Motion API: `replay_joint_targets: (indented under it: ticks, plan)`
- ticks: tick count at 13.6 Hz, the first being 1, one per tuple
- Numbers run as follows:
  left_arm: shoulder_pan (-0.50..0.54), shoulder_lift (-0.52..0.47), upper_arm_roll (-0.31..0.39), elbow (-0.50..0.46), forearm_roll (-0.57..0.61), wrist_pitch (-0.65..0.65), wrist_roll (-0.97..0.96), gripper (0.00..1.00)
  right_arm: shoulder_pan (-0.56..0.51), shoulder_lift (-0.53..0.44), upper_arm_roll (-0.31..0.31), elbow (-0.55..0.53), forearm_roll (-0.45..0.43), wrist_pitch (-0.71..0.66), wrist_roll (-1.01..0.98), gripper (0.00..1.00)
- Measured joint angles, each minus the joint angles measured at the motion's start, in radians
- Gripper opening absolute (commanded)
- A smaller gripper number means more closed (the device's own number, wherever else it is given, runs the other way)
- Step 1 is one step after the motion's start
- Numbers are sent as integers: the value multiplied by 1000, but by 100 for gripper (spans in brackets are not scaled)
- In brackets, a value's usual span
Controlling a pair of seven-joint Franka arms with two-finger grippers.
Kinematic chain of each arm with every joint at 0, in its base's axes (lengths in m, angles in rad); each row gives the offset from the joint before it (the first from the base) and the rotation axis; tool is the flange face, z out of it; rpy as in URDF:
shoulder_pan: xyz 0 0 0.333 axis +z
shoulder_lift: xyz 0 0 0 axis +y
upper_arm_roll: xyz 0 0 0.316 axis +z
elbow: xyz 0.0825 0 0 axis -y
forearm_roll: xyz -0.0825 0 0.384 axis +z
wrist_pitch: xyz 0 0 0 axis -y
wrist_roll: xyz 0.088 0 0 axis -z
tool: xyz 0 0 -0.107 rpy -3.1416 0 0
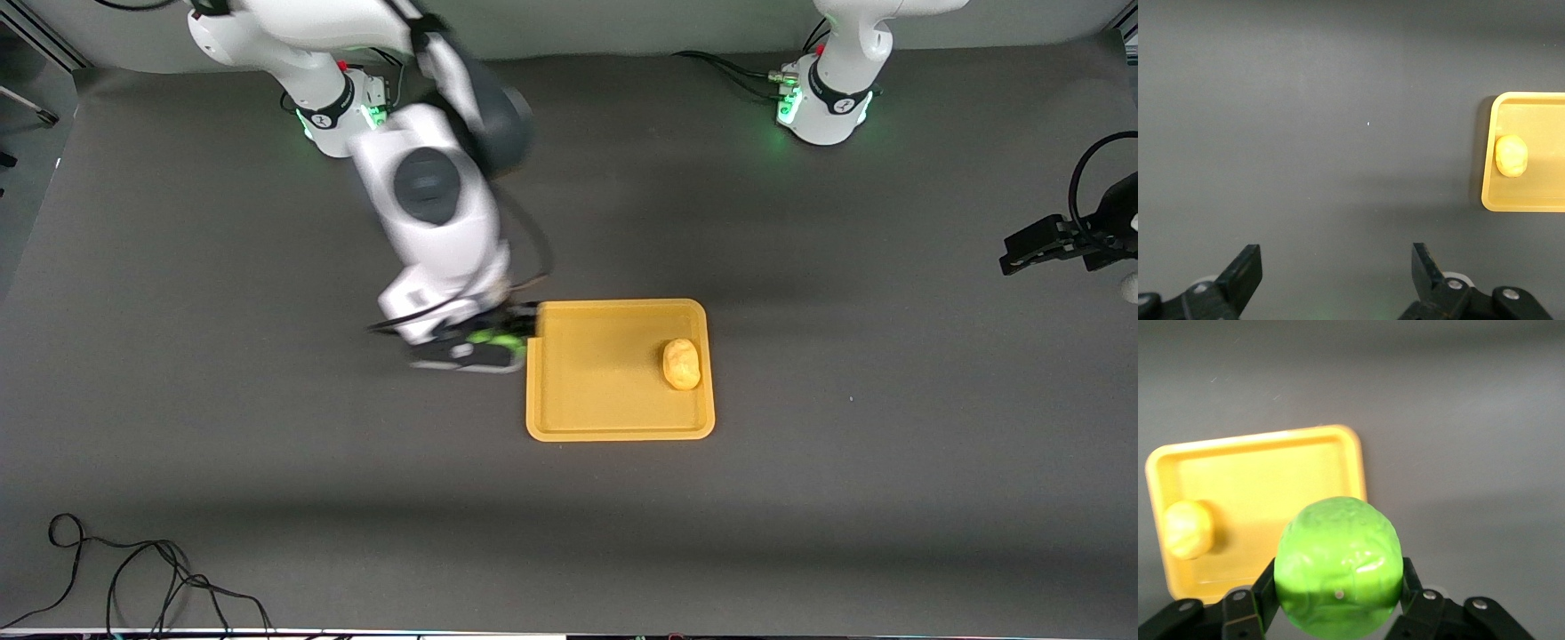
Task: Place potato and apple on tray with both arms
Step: 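Carry the apple to the tray beside the potato with the right gripper, then lower the apple onto the tray and open the right gripper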
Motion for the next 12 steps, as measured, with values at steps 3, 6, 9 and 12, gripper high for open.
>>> replay_joint_targets:
  ticks: [3, 6, 9, 12]
  plan:
    - [-1, -1, 0, 8, -1, 12, 0, 100, 3, 120, 97, 81, -1, 51, 126, 28]
    - [-2, 8, 0, 6, 0, 12, 2, 100, 19, 232, 113, 92, -15, 168, 135, 27]
    - [-3, 44, 0, 8, 0, 23, 2, 100, 26, 336, 114, 95, -35, 278, 136, 27]
    - [-11, 51, -4, 25, 0, 24, 4, 100, 26, 388, 114, 106, -37, 335, 146, 27]
